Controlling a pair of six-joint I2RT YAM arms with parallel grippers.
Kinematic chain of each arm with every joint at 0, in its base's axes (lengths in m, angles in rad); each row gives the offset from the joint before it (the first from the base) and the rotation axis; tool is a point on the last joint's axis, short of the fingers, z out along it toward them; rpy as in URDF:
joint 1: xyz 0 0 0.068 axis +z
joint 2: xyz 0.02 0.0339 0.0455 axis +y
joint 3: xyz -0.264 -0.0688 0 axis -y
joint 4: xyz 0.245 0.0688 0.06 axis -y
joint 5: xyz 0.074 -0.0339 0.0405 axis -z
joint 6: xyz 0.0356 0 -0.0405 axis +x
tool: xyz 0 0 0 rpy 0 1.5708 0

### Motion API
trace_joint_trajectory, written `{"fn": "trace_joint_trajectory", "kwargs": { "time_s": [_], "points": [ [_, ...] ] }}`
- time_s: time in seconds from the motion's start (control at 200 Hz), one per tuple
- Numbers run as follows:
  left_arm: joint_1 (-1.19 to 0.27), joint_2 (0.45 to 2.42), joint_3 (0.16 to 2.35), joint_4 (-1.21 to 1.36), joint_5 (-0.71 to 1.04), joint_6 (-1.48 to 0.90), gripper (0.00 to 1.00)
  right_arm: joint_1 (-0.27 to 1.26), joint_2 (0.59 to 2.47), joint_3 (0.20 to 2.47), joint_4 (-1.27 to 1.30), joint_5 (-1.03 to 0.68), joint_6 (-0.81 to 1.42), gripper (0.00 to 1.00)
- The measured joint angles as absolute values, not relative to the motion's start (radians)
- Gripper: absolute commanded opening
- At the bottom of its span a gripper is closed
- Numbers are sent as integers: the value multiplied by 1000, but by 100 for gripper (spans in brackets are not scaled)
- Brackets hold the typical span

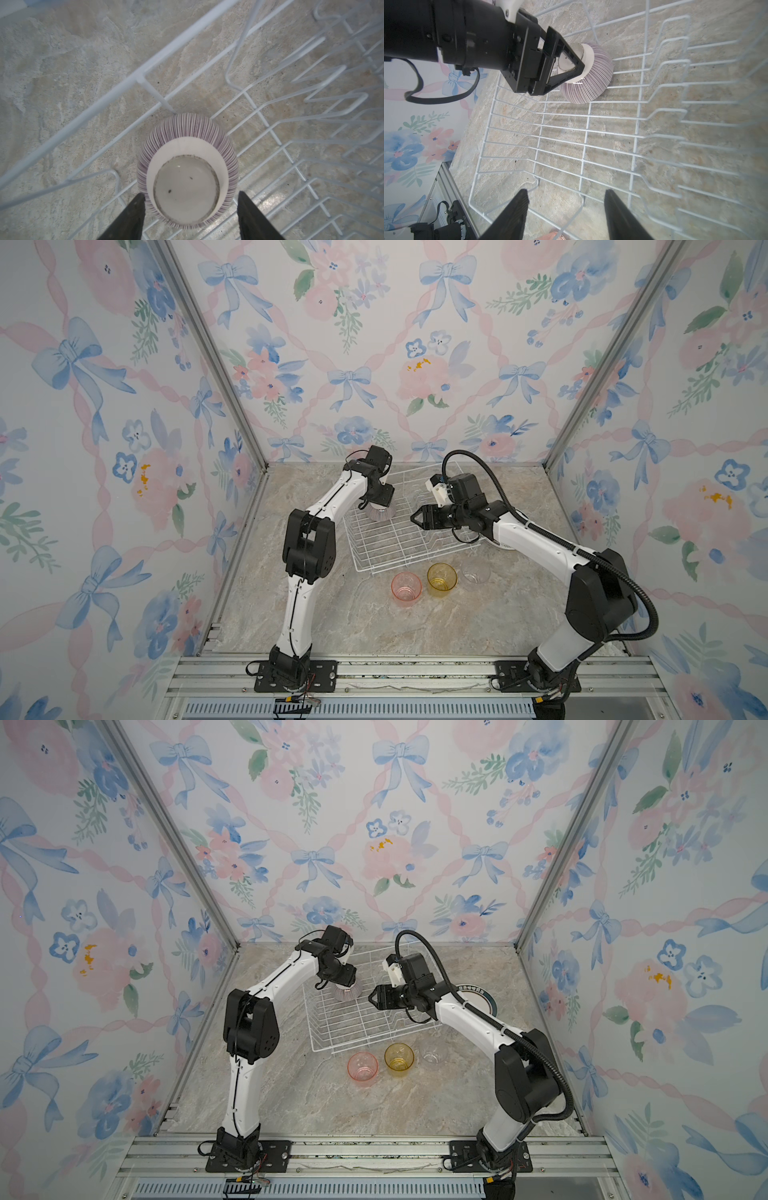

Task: Unload the mixed dishes from the dish rack
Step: 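Lift the purple-striped bowl with the left gripper while the right gripper approaches it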

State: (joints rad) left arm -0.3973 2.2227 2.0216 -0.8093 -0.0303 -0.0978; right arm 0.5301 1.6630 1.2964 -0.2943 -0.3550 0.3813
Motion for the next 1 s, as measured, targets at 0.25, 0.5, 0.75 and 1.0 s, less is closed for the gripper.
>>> {"fn": "trace_joint_trajectory", "kwargs": {
  "time_s": [0.25, 0.5, 0.75, 1.0],
  "points": [
    [-400, 2252, 2050, -810, -38, -97, 63, 520, 1658, 1283, -294, -355, 382, 61],
    [-400, 2273, 2052, -807, -43, -97, 54, 518, 1658, 1275, -294, -356, 382, 61],
    [-400, 2273, 2058, -805, -41, -88, 41, 517, 1658, 1275, -294, -360, 382, 61],
    [-400, 2273, 2059, -805, -34, -86, 39, 517, 1659, 1275, -285, -384, 387, 61]
  ]
}}
